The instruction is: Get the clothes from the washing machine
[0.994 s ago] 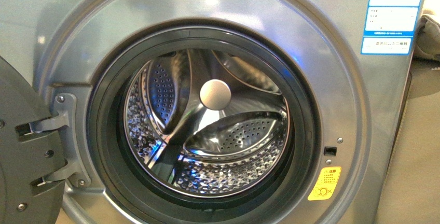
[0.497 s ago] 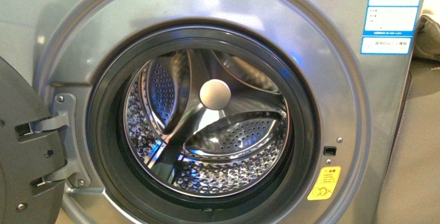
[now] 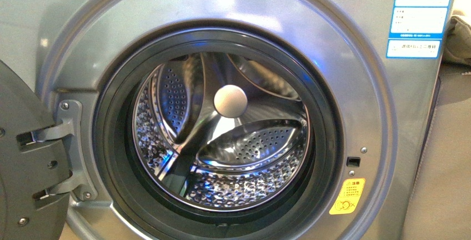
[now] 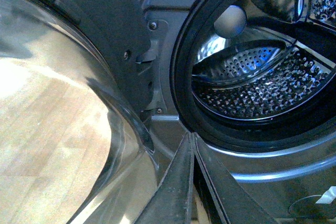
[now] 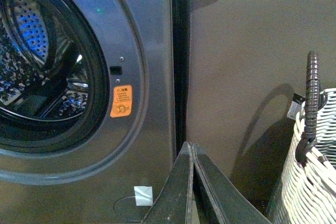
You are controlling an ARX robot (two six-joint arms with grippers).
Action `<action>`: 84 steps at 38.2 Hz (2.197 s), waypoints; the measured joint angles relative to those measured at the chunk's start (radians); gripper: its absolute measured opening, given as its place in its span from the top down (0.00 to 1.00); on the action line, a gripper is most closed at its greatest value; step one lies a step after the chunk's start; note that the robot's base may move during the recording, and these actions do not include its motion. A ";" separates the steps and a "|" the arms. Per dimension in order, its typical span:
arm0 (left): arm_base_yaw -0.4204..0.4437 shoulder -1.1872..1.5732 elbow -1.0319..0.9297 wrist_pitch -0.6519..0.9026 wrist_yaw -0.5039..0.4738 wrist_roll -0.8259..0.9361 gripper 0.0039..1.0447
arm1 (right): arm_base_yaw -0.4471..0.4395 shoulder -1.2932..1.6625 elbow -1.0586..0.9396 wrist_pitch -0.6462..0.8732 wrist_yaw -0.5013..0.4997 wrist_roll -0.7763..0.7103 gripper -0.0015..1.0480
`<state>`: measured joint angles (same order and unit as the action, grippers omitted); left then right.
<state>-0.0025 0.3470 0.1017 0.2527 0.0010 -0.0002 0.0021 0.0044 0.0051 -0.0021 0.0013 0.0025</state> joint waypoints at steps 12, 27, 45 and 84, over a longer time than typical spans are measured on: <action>0.000 -0.082 -0.039 -0.039 0.002 0.003 0.97 | 0.000 0.000 0.000 0.000 0.000 0.000 0.98; 0.000 -0.189 -0.093 -0.092 0.003 0.001 0.97 | 0.000 0.000 0.000 0.000 0.000 0.000 0.98; 0.000 -0.343 -0.093 -0.251 0.000 -0.001 0.97 | 0.000 0.000 0.000 0.000 0.000 0.000 0.98; 0.000 -0.343 -0.093 -0.251 0.000 -0.002 0.12 | 0.000 0.000 0.000 0.000 0.000 -0.001 0.28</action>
<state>-0.0025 0.0044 0.0086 0.0013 0.0006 -0.0017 0.0021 0.0044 0.0051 -0.0021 0.0010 0.0013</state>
